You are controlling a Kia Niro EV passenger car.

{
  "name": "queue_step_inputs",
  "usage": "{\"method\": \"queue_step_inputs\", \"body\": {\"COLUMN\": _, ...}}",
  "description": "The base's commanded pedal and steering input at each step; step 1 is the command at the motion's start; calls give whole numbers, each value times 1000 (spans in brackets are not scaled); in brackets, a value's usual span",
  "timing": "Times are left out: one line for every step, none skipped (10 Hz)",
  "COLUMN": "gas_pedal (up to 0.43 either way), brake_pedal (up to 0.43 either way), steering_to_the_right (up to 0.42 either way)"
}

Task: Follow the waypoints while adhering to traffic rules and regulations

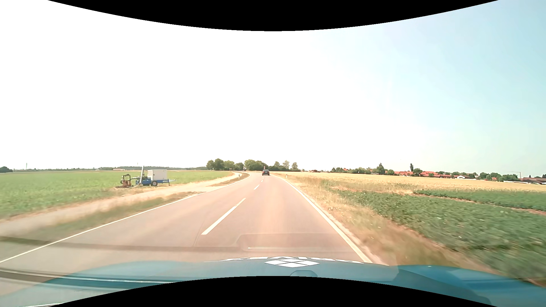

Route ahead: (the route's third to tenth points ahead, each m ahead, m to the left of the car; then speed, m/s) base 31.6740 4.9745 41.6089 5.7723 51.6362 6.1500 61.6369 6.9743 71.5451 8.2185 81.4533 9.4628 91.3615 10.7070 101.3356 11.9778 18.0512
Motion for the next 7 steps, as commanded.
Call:
{"method": "queue_step_inputs", "body": {"gas_pedal": 169, "brake_pedal": 0, "steering_to_the_right": -11}}
{"method": "queue_step_inputs", "body": {"gas_pedal": 169, "brake_pedal": 0, "steering_to_the_right": -10}}
{"method": "queue_step_inputs", "body": {"gas_pedal": 169, "brake_pedal": 0, "steering_to_the_right": -11}}
{"method": "queue_step_inputs", "body": {"gas_pedal": 169, "brake_pedal": 0, "steering_to_the_right": -11}}
{"method": "queue_step_inputs", "body": {"gas_pedal": 169, "brake_pedal": 0, "steering_to_the_right": -10}}
{"method": "queue_step_inputs", "body": {"gas_pedal": 169, "brake_pedal": 0, "steering_to_the_right": -10}}
{"method": "queue_step_inputs", "body": {"gas_pedal": 169, "brake_pedal": 0, "steering_to_the_right": -10}}
